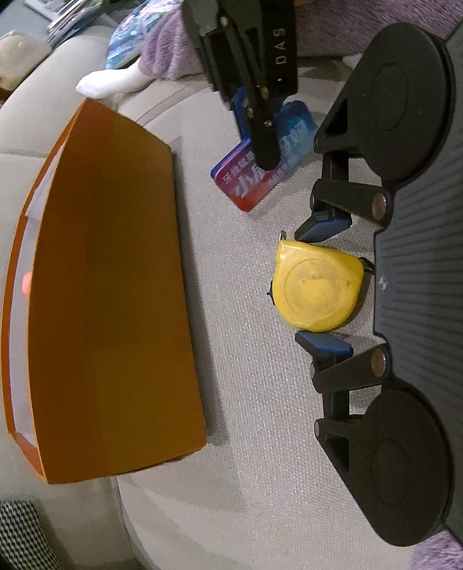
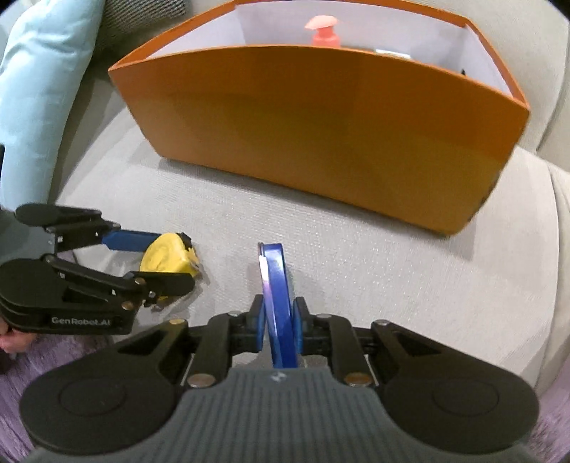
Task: Organize rigid objects
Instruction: 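Grasp yellow tape measure with left tool while right tool grasps blue card pack, then carry the tape measure and card pack with both tools over the orange box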
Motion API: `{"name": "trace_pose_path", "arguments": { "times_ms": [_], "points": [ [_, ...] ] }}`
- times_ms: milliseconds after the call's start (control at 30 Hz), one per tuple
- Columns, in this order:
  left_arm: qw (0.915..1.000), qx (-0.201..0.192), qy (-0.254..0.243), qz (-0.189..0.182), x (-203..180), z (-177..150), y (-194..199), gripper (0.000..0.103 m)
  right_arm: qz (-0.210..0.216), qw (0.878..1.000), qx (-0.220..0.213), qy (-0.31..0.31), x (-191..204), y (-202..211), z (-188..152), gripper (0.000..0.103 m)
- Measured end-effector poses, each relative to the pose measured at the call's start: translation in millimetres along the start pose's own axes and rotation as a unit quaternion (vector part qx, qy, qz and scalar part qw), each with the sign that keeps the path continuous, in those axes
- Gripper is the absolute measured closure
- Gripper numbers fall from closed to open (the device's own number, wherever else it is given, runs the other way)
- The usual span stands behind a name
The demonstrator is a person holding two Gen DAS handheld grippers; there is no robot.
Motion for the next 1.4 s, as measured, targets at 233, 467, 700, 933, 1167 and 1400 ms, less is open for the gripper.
{"name": "trace_pose_path", "arguments": {
  "times_ms": [233, 467, 700, 933, 1167, 1400],
  "points": [
    [0.9984, -0.038, 0.031, -0.029, -0.1, 11.6, 37.3, 0.042, 0.013, 0.998, -0.060, -0.022, 7.3, 44.2, -0.5, 0.090],
    [0.9932, -0.096, 0.028, -0.060, -0.2, 69.3, 89.8, 0.042, 0.044, 0.987, -0.146, -0.040, 8.3, 120.0, 38.5, 0.089],
    [0.9927, -0.113, 0.019, -0.037, 4.4, 142.9, 81.4, 0.042, 0.033, 0.981, -0.181, -0.066, -13.2, 129.9, 118.4, 0.089],
    [0.9980, -0.056, 0.002, -0.028, 5.8, 167.4, 21.5, 0.042, -0.004, 0.985, -0.104, -0.136, -56.0, 50.3, 168.5, 0.089],
    [0.9995, -0.028, -0.013, -0.004, 15.3, 168.8, -11.2, 0.042, -0.019, 0.984, -0.046, -0.173, -82.7, -11.8, 174.6, 0.089],
    [0.9995, -0.023, -0.017, -0.010, 15.3, 174.1, -19.5, 0.042, -0.032, 0.981, -0.021, -0.189, -95.9, -28.3, 178.1, 0.089]
  ]
}}
Point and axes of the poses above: each gripper's, at about its wrist camera, not at the fingertips, and y roughly against the way its jaws point, x to its left, z to its top, the point moved 3 cm from there along -y, roughly the way its jaws point, and after that the axes turned 13 degrees about z, right-handed, at the moved point
